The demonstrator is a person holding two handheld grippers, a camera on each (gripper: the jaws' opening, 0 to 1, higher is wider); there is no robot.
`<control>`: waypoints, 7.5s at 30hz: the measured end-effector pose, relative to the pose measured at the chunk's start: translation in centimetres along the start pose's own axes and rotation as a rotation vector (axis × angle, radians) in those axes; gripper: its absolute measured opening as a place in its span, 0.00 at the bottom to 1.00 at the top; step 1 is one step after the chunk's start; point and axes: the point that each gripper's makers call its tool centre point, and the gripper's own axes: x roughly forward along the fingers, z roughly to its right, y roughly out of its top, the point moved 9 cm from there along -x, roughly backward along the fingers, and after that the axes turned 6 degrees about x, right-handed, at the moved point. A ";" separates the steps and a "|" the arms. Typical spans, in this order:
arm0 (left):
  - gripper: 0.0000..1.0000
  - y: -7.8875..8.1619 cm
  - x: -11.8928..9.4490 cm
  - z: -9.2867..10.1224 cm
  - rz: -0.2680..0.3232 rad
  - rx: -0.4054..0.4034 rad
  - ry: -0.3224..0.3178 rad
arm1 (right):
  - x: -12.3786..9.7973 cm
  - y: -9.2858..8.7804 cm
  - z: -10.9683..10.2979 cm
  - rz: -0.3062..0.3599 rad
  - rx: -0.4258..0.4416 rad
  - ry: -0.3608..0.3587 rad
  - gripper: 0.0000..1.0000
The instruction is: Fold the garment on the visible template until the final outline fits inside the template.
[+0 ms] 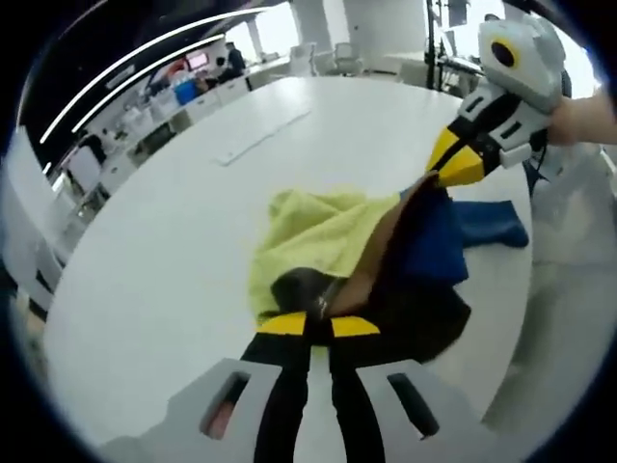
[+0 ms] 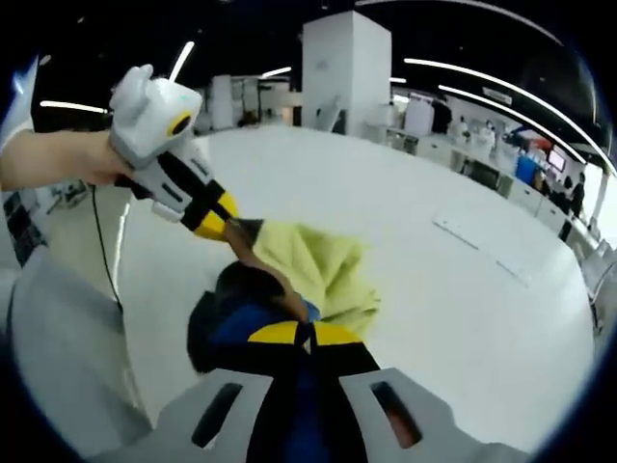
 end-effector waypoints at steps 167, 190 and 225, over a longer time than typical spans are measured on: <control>0.00 15.3 -17.2 2.0 0.572 -0.329 0.035 | -20.3 13.4 0.4 0.515 0.065 -0.232 0.03; 0.00 14.8 -10.3 -3.1 0.437 -0.375 0.018 | -13.7 11.3 5.9 0.411 0.142 -0.216 0.03; 0.00 13.3 -1.3 -7.8 0.303 -0.477 -0.040 | -6.2 8.5 11.1 0.295 0.222 -0.212 0.03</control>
